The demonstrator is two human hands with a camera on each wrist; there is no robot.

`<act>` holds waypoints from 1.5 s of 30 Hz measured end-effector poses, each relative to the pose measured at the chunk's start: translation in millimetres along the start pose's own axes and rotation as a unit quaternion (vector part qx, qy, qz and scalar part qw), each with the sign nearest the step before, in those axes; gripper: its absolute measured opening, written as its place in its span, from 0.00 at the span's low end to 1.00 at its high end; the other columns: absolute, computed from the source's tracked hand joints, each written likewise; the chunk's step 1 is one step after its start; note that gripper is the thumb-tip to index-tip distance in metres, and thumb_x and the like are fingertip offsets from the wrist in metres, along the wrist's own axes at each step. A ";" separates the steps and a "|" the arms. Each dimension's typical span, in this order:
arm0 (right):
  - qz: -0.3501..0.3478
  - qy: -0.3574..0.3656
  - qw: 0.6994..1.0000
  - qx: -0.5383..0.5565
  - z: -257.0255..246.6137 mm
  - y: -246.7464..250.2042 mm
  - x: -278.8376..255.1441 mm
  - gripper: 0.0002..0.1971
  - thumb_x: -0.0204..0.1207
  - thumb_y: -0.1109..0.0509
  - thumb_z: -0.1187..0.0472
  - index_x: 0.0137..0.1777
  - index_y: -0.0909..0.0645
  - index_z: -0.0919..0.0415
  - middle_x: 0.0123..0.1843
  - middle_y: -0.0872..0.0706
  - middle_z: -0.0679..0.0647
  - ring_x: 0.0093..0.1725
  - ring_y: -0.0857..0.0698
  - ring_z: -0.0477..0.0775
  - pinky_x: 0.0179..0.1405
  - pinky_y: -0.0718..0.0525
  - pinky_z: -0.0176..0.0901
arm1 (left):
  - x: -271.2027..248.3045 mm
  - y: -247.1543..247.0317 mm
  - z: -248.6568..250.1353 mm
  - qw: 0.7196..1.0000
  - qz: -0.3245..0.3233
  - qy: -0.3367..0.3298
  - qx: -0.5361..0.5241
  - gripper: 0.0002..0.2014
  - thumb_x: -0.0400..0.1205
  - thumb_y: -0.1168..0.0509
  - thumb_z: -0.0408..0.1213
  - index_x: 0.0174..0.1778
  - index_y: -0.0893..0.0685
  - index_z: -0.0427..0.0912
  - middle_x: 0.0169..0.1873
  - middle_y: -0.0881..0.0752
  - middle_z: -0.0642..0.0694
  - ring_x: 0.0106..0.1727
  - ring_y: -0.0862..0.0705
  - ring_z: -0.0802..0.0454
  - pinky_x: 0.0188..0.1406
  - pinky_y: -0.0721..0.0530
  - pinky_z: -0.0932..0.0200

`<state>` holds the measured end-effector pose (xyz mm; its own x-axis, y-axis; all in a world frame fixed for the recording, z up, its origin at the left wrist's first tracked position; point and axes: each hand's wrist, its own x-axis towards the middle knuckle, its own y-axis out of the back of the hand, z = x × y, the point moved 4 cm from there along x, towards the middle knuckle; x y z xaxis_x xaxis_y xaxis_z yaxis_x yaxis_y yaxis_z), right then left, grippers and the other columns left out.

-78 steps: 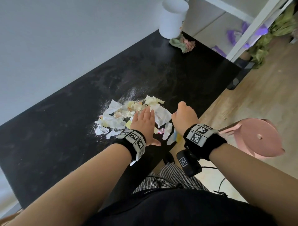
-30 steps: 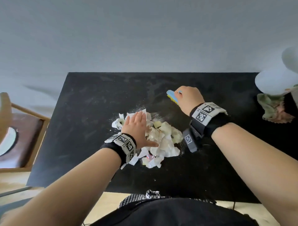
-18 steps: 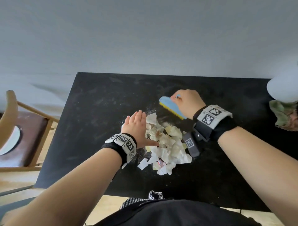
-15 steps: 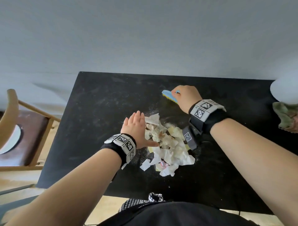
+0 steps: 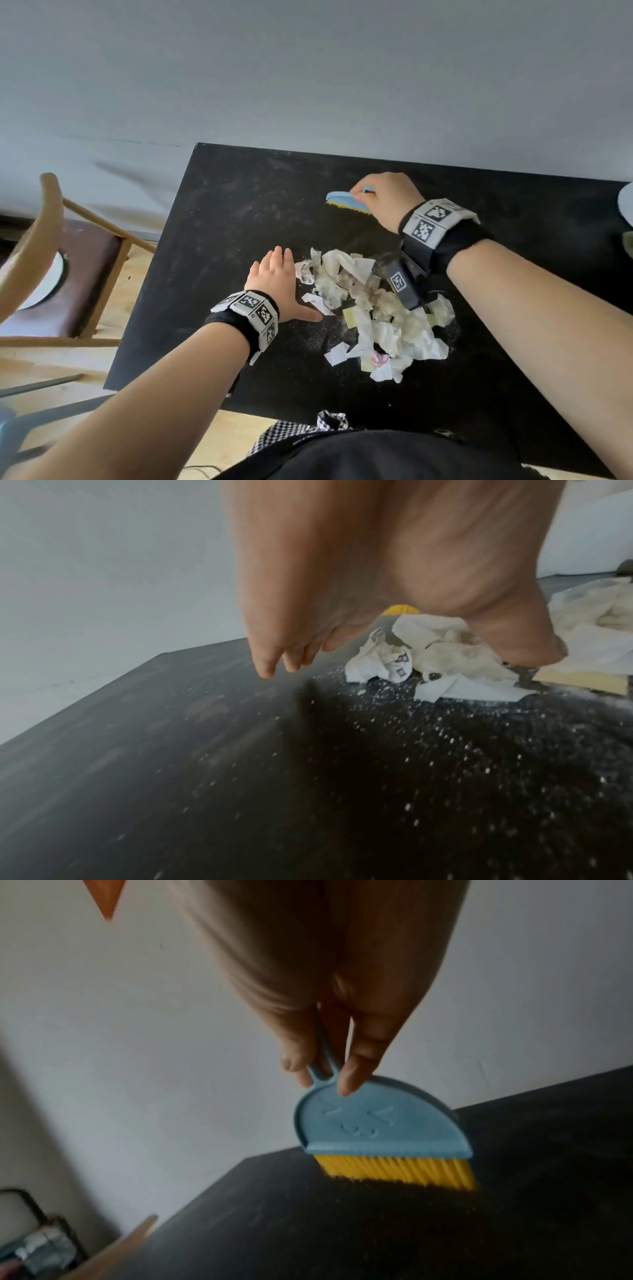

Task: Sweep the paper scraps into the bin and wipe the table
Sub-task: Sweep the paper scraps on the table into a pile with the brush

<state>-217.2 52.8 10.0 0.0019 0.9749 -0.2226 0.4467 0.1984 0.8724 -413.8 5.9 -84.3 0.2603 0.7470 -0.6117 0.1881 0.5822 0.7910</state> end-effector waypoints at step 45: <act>-0.081 0.063 0.990 0.100 -76.7 -67.2 -59.8 0.13 0.71 0.27 0.63 0.31 0.24 0.48 0.37 0.21 0.41 0.39 0.23 0.41 0.43 0.25 0.38 | -36.1 -38.1 -61.5 0.995 -0.028 -0.006 0.093 0.69 0.62 0.25 0.66 0.82 0.63 0.35 0.82 0.64 0.40 0.84 0.61 0.45 0.82 0.53 0.43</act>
<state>-316.0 -11.0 -1.9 -0.1900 0.9395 -0.2849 0.6000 0.3408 0.7238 -488.6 -23.5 -93.0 0.2565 0.7107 -0.6551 0.3747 0.5516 0.7452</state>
